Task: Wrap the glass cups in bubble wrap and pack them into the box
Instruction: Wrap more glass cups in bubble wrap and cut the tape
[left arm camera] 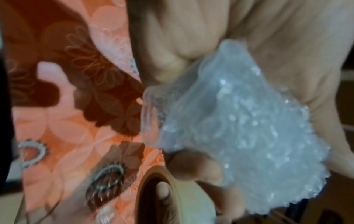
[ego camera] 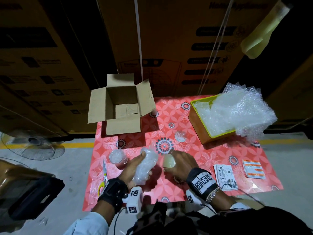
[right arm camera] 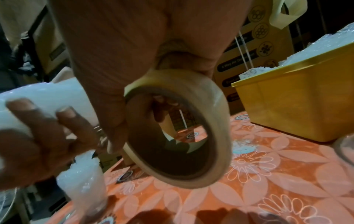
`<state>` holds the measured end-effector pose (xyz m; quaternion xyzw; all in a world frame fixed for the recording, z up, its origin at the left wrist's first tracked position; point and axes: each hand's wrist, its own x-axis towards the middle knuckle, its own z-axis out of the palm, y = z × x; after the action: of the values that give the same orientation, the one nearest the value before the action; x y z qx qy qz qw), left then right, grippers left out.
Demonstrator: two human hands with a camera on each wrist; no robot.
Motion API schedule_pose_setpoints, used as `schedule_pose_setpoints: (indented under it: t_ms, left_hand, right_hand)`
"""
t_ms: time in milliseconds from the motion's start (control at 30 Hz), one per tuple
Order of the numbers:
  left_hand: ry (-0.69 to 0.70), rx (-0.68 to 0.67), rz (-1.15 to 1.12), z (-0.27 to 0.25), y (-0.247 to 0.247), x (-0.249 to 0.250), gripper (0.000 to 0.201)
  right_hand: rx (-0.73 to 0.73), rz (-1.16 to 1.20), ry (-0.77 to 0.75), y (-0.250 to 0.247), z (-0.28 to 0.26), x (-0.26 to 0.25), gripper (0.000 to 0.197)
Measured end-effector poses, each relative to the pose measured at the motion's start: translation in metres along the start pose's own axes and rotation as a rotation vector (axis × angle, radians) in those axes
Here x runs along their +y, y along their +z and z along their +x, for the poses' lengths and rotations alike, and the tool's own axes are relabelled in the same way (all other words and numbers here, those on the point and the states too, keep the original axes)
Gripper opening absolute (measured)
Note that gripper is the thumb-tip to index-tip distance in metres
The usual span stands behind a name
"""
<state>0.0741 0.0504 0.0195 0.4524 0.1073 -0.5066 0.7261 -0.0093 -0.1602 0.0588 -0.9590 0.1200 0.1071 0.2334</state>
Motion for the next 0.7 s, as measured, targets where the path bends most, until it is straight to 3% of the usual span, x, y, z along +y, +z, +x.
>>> schedule_pose_setpoints:
  t_ms: [100,233,333,433,500,600,700]
  left_hand:
    - [-0.117,-0.126,-0.247,-0.001,-0.009,-0.003,0.079]
    - [-0.122,-0.041,-0.318,0.002,-0.012,-0.009,0.072]
    - [-0.082,0.077,-0.266,0.007,-0.006,-0.012,0.056]
    - [-0.028,0.180,-0.219,0.007,-0.001,-0.014,0.065]
    - [0.000,0.176,-0.124,0.007,-0.001,-0.017,0.072]
    - [0.112,0.131,0.150,0.007,0.008,-0.022,0.055]
    - [0.203,0.183,0.168,0.011,0.009,-0.028,0.061]
  right_hand:
    - [0.008,0.016,-0.013,-0.003,0.002,-0.001,0.054]
    - [-0.022,0.001,-0.059,0.004,0.000,-0.010,0.053]
    - [-0.043,-0.018,-0.072,0.010,-0.004,-0.017,0.057]
    - [-0.058,-0.027,-0.064,0.012,-0.006,-0.019,0.052]
    - [-0.067,-0.031,-0.057,0.012,-0.007,-0.019,0.049]
    - [-0.064,-0.024,-0.048,0.010,-0.009,-0.018,0.046]
    - [-0.045,0.005,-0.046,0.011,-0.009,-0.019,0.046]
